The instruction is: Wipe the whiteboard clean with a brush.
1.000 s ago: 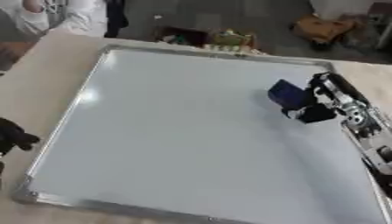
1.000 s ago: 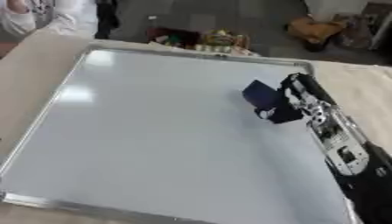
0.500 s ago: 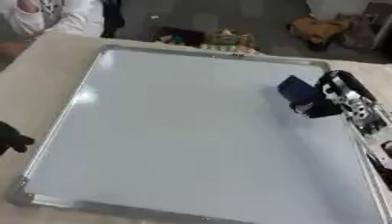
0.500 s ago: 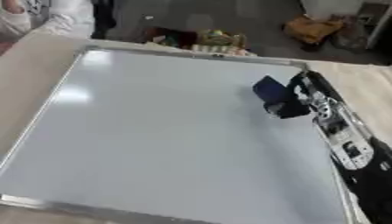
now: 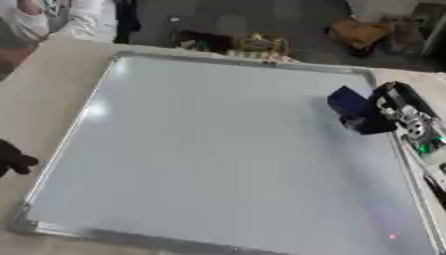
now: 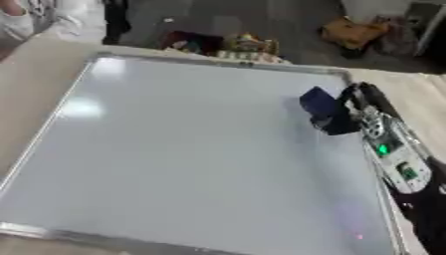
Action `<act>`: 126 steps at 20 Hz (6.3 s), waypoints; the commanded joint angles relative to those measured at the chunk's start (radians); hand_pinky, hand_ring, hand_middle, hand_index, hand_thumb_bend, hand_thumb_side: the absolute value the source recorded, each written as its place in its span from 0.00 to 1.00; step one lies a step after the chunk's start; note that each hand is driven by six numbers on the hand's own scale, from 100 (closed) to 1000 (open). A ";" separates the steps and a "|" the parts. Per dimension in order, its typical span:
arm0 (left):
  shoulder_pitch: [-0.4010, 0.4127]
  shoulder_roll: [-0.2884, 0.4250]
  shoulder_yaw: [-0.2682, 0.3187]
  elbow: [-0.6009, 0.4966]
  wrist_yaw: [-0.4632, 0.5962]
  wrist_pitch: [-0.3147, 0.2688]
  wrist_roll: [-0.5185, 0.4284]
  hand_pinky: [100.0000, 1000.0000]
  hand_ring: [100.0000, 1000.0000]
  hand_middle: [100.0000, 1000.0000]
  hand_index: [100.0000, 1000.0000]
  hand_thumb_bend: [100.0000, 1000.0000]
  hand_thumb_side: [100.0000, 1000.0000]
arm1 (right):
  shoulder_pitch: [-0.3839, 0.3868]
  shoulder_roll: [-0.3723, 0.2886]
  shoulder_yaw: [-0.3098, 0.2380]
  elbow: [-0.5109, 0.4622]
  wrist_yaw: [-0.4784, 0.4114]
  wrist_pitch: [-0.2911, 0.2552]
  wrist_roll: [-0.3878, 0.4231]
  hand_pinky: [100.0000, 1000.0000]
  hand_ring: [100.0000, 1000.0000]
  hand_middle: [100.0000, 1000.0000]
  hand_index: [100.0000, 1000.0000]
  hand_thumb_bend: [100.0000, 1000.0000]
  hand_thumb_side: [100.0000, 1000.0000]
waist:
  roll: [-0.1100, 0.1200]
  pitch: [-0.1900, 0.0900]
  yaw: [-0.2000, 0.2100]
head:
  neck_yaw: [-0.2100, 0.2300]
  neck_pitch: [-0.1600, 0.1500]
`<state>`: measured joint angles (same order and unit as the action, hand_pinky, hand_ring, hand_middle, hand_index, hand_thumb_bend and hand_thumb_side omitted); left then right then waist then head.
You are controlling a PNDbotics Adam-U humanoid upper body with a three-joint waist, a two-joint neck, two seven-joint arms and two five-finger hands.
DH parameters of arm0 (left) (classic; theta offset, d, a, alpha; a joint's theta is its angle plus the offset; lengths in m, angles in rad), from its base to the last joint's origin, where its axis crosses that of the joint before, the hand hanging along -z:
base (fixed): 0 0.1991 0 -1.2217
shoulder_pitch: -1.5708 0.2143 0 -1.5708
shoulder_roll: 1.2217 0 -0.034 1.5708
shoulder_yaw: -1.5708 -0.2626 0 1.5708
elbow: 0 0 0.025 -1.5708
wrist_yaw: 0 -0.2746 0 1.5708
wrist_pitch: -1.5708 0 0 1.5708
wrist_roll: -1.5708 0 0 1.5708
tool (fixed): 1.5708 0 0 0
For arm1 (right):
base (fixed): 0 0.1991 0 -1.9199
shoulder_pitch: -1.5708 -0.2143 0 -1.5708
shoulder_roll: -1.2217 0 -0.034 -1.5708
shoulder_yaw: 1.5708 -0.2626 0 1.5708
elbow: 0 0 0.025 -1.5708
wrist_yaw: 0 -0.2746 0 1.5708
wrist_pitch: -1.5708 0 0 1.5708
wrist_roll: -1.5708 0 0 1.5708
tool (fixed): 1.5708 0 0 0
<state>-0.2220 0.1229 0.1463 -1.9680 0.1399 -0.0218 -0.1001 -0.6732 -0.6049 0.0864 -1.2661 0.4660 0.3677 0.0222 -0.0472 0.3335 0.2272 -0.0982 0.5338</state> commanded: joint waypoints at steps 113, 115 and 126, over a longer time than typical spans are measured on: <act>-0.004 0.002 0.000 -0.003 -0.023 0.019 -0.033 0.52 0.29 0.37 0.41 0.00 0.90 | -0.125 -0.099 0.009 0.071 0.290 -0.263 0.448 0.85 1.00 0.74 0.09 0.54 0.23 | -0.010 0.008 0.027 | -0.023 -0.034; -0.004 0.002 0.001 -0.003 -0.024 0.018 -0.035 0.52 0.29 0.37 0.41 0.00 0.90 | -0.126 -0.101 0.010 0.072 0.289 -0.260 0.443 0.85 1.00 0.74 0.09 0.51 0.24 | -0.009 0.008 0.028 | -0.023 -0.035; -0.006 0.002 -0.001 -0.002 -0.029 0.016 -0.038 0.52 0.29 0.37 0.41 0.00 0.90 | -0.137 -0.108 0.004 0.085 0.271 -0.242 0.444 0.85 1.00 0.75 0.09 0.41 0.27 | -0.009 0.010 0.028 | -0.022 -0.040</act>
<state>-0.2211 0.1221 0.1460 -1.9613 0.1152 -0.0042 -0.1357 -0.7921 -0.6732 0.1028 -1.1780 0.7459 0.1208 0.4698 -0.0601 0.3595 0.2538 -0.1245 0.5068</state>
